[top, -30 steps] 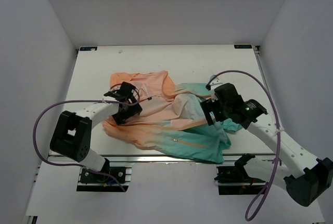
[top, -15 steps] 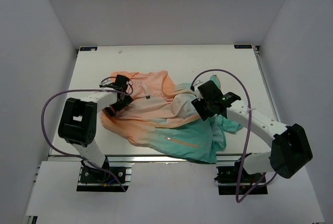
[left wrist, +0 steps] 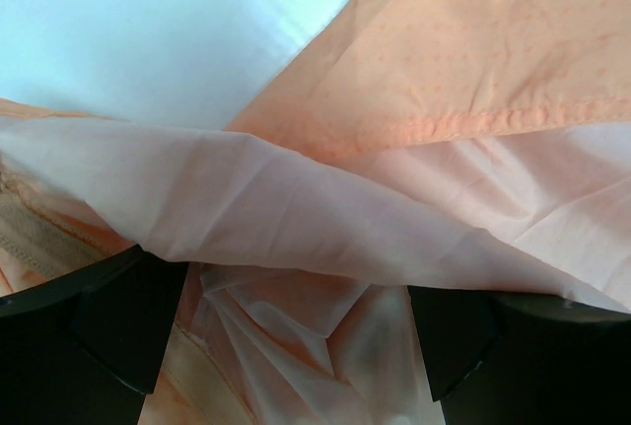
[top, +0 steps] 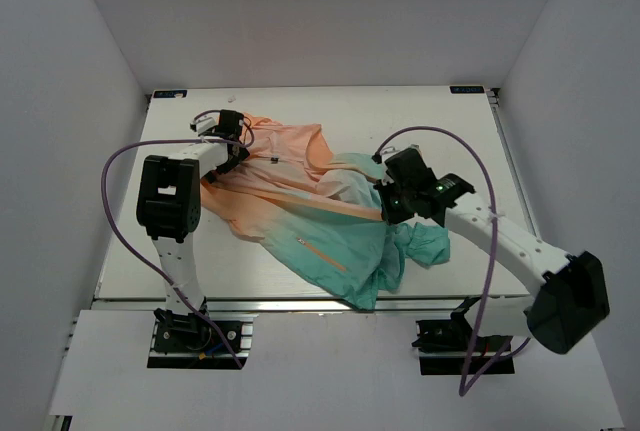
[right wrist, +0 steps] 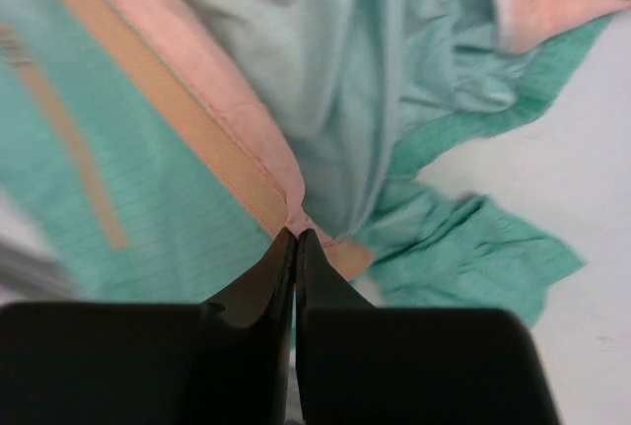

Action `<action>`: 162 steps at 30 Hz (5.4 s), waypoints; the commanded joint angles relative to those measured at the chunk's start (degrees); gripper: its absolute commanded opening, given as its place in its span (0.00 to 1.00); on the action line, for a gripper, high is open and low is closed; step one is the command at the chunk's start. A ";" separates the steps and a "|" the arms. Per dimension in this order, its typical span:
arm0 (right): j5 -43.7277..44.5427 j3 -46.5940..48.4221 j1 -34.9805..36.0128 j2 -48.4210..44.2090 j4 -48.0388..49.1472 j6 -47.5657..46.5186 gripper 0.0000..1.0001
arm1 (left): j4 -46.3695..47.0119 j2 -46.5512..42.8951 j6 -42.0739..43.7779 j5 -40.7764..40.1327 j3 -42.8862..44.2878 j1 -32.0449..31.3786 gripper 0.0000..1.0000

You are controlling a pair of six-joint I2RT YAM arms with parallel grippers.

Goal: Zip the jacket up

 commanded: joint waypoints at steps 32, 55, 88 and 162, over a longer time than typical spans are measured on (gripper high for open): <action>-5.33 30.65 -10.36 16.76 4.68 6.90 0.89 | 0.97 -20.62 8.04 15.20 -2.81 0.95 0.98; -6.72 71.36 -5.07 65.90 21.20 26.50 0.70 | -17.84 -75.30 -3.04 22.07 -40.88 0.87 0.98; -2.94 68.82 -3.40 68.37 18.12 29.76 0.32 | -18.54 -72.06 -1.55 22.16 -40.44 0.87 0.98; -11.03 0.37 -6.34 19.45 17.34 15.96 0.89 | -2.55 29.00 12.67 23.02 37.67 0.78 0.98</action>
